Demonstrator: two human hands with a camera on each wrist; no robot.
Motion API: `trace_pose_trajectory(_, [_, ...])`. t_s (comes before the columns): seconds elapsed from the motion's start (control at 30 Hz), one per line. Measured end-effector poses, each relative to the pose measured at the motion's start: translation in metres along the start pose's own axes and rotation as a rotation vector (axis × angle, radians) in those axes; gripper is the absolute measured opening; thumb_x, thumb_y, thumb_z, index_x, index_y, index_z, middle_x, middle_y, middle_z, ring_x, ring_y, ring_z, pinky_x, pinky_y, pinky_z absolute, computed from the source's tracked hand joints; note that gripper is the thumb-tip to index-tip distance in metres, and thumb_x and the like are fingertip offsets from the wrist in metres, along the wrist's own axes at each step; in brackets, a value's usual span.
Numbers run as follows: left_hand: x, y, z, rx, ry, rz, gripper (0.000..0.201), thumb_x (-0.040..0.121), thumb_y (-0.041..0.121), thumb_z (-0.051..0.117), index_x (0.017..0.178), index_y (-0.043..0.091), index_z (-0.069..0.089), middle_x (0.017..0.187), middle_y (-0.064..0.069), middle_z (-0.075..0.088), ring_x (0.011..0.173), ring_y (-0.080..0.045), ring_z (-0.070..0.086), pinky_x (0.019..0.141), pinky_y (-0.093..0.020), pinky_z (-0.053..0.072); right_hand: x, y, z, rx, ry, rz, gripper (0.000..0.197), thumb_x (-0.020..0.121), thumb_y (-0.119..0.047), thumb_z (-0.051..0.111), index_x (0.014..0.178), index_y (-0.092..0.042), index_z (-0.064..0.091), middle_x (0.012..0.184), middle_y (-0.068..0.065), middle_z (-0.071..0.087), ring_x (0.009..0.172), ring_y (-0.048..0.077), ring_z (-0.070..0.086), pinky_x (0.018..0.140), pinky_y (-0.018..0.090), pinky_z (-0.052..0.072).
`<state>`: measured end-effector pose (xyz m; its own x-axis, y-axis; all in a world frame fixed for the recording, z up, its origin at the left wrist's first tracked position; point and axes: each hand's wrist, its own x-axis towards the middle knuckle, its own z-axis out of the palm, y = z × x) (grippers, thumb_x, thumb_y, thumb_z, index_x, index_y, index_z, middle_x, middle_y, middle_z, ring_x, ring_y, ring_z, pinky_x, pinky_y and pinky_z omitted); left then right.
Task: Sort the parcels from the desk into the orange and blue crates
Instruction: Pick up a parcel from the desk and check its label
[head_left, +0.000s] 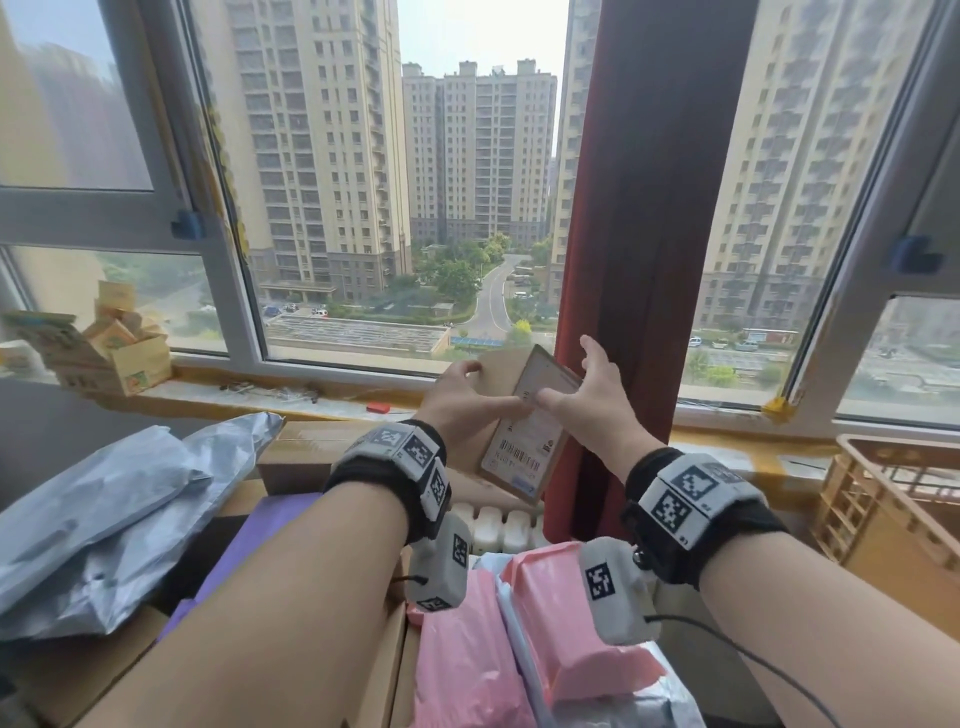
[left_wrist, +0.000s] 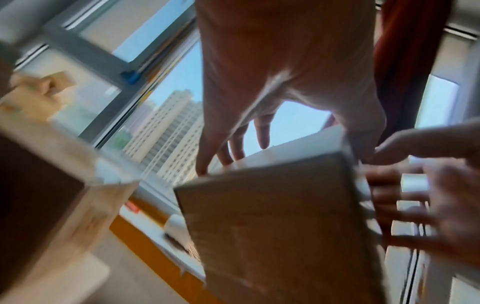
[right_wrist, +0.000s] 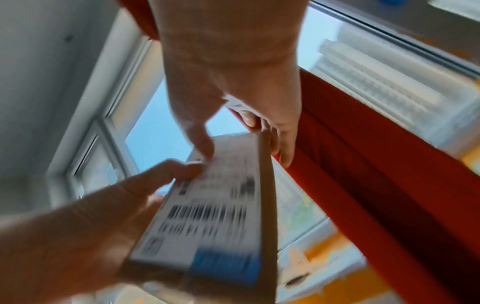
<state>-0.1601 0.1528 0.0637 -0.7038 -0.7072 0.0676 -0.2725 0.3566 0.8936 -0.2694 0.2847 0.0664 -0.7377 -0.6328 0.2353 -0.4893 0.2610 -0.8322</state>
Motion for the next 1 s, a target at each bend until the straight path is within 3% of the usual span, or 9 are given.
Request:
trace_pose_trajectory(0.1, [-0.001, -0.001, 0.000, 0.283, -0.014, 0.080, 0.096, 0.054, 0.040, 0.087, 0.137, 0.028, 0.040, 0.123, 0.001, 0.055, 0.110, -0.019, 0.055, 0.093, -0.037, 0.051, 0.000, -0.004, -0.005, -0.513, -0.153, -0.296, 0.116, 0.073, -0.024, 0.081, 0.158, -0.027, 0.002, 0.163, 0.004, 0.009, 0.151, 0.023, 0.006, 0.121, 0.046, 0.023])
trace_pose_trajectory(0.23, [-0.007, -0.004, 0.007, 0.421, -0.074, 0.126, 0.097, 0.046, 0.038, 0.087, 0.130, 0.038, 0.039, 0.113, 0.008, 0.051, 0.110, -0.019, 0.053, 0.098, -0.042, 0.046, 0.002, -0.008, -0.003, -0.765, -0.351, -0.353, 0.124, 0.072, -0.029, 0.083, 0.157, -0.027, -0.007, 0.165, -0.001, 0.003, 0.152, 0.018, -0.004, 0.122, 0.050, 0.018])
trace_pose_trajectory(0.4, [-0.012, -0.001, 0.016, 0.619, -0.142, 0.230, 0.091, 0.047, 0.033, 0.085, 0.125, 0.033, 0.037, 0.113, 0.011, 0.053, 0.112, -0.017, 0.051, 0.107, -0.055, 0.026, 0.000, -0.002, 0.003, -0.756, -0.451, -0.272, 0.136, 0.066, -0.027, 0.087, 0.155, -0.031, -0.016, 0.165, -0.003, 0.008, 0.153, 0.020, -0.003, 0.122, 0.046, 0.019])
trace_pose_trajectory(0.53, [-0.013, 0.000, 0.016, 0.714, -0.175, 0.283, 0.090, 0.048, 0.037, 0.085, 0.122, 0.029, 0.034, 0.112, 0.010, 0.053, 0.109, -0.016, 0.051, 0.105, -0.056, 0.027, 0.000, 0.004, 0.003, -0.701, -0.467, -0.249, 0.141, 0.063, -0.028, 0.088, 0.154, -0.032, -0.018, 0.162, -0.002, 0.010, 0.151, 0.021, 0.002, 0.123, 0.040, 0.018])
trace_pose_trajectory(0.7, [-0.015, 0.003, 0.018, 0.766, -0.171, 0.316, 0.097, 0.053, 0.035, 0.086, 0.132, 0.030, 0.031, 0.130, 0.010, 0.044, 0.125, -0.017, 0.042, 0.109, -0.060, 0.017, -0.002, 0.005, 0.003, -0.697, -0.405, -0.215, 0.137, 0.058, -0.028, 0.089, 0.156, -0.034, -0.006, 0.147, 0.002, 0.025, 0.134, 0.024, 0.033, 0.108, 0.039, 0.042])
trace_pose_trajectory(0.77, [-0.012, 0.005, 0.011, 0.676, -0.130, 0.275, 0.101, 0.055, 0.031, 0.086, 0.138, 0.031, 0.029, 0.141, 0.008, 0.035, 0.133, -0.016, 0.034, 0.113, -0.060, 0.014, 0.000, 0.009, 0.000, -0.653, -0.342, -0.147, 0.133, 0.057, -0.031, 0.088, 0.155, -0.036, -0.002, 0.142, 0.004, 0.026, 0.127, 0.025, 0.038, 0.105, 0.040, 0.045])
trace_pose_trajectory(0.83, [-0.007, 0.007, -0.001, 0.410, -0.029, 0.214, 0.103, 0.059, 0.026, 0.084, 0.145, 0.030, 0.027, 0.145, 0.001, 0.032, 0.133, -0.019, 0.032, 0.113, -0.053, 0.026, 0.003, 0.010, -0.007, -0.490, -0.241, -0.057, 0.124, 0.057, -0.035, 0.087, 0.154, -0.031, 0.009, 0.136, 0.007, 0.030, 0.119, 0.025, 0.043, 0.099, 0.038, 0.048])
trace_pose_trajectory(0.9, [-0.002, 0.012, -0.012, 0.043, 0.073, 0.121, 0.097, 0.068, 0.020, 0.078, 0.148, 0.024, 0.023, 0.146, -0.006, 0.031, 0.132, -0.023, 0.033, 0.109, -0.043, 0.035, 0.006, 0.008, -0.014, -0.214, -0.143, 0.043, 0.115, 0.060, -0.034, 0.088, 0.152, -0.023, 0.020, 0.132, 0.007, 0.040, 0.113, 0.021, 0.051, 0.091, 0.032, 0.051])
trace_pose_trajectory(1.0, [0.000, 0.021, -0.019, -0.330, 0.064, -0.024, 0.093, 0.080, 0.020, 0.070, 0.152, 0.016, 0.012, 0.150, -0.013, 0.030, 0.135, -0.027, 0.032, 0.103, -0.042, 0.031, 0.006, 0.004, -0.020, 0.271, -0.154, 0.194, 0.101, 0.069, -0.028, 0.088, 0.149, -0.016, 0.027, 0.122, 0.006, 0.059, 0.105, 0.019, 0.065, 0.091, 0.037, 0.056])
